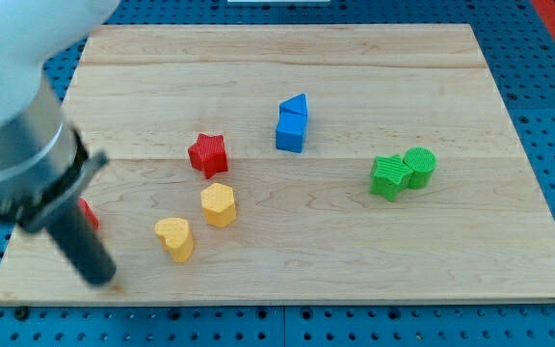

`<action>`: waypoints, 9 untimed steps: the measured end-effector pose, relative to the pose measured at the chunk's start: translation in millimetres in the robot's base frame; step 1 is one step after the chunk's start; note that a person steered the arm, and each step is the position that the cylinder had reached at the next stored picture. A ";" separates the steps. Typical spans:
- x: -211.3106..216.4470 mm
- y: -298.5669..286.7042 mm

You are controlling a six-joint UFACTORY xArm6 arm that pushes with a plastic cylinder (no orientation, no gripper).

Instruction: Push the red blocks and yellow blocks diagonally to each other

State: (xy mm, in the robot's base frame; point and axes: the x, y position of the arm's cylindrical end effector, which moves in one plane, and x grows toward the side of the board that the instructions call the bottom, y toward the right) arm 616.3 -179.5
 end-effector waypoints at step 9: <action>-129.7 44.7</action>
State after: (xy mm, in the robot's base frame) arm 486.6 -134.8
